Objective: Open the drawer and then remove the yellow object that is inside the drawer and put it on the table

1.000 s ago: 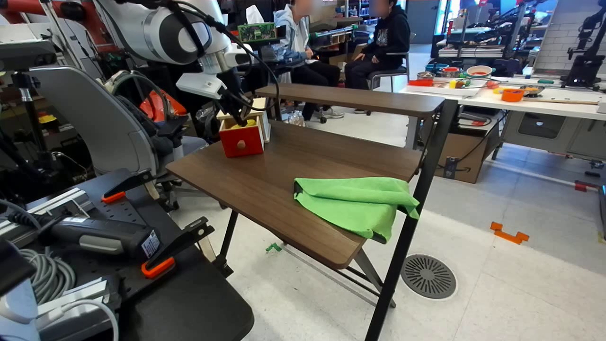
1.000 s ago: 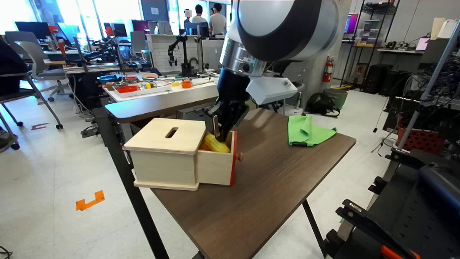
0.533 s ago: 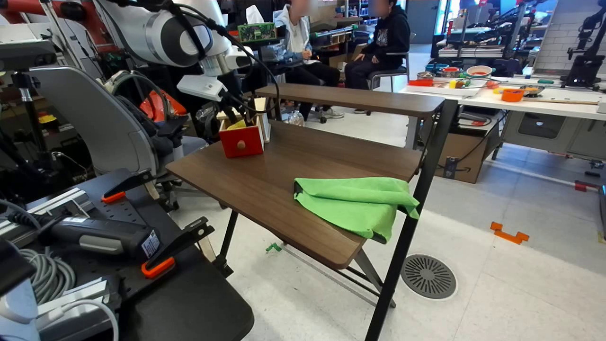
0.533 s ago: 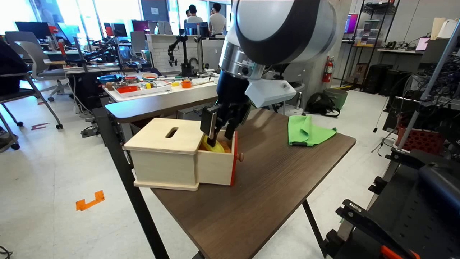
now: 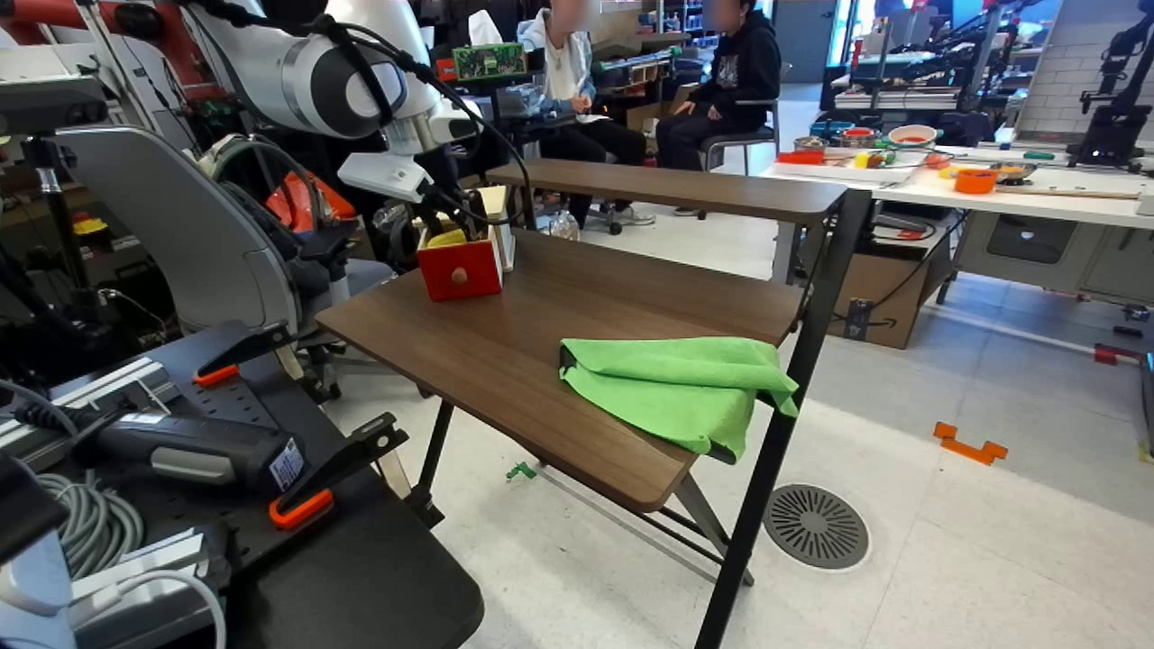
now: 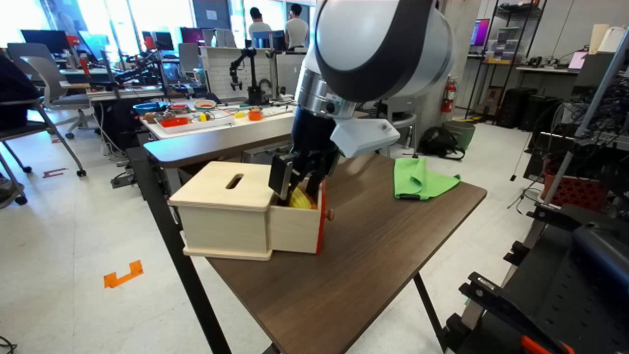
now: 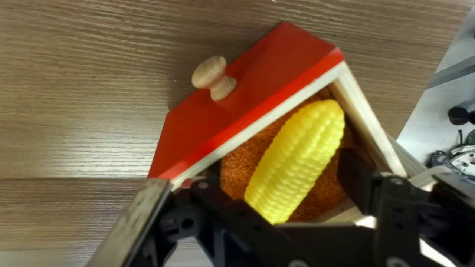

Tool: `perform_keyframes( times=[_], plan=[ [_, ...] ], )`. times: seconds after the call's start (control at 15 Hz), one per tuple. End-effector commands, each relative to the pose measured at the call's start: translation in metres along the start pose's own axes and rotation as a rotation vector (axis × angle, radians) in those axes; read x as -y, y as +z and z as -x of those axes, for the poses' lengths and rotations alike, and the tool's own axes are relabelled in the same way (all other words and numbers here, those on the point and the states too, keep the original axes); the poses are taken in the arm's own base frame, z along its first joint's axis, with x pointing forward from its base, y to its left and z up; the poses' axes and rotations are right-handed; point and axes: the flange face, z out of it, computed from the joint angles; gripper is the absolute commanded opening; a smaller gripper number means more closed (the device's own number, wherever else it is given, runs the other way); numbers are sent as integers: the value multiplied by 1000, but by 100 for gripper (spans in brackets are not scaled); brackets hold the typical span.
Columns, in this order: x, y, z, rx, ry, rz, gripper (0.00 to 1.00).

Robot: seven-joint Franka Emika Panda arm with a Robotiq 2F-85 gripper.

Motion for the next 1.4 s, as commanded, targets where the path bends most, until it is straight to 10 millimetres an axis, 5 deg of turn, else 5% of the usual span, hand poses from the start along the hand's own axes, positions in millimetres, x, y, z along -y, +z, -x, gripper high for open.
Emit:
perform_keyframes(
  times=[0.0, 0.4, 1.0, 1.33],
  plan=[
    [-4, 7, -2, -1, -10, -2, 48],
    [-5, 2, -2, -4, -11, 8, 8],
    [-29, -53, -7, -29, 14, 41, 6],
    [-76, -76, -14, -71, 108, 98, 6]
  ],
)
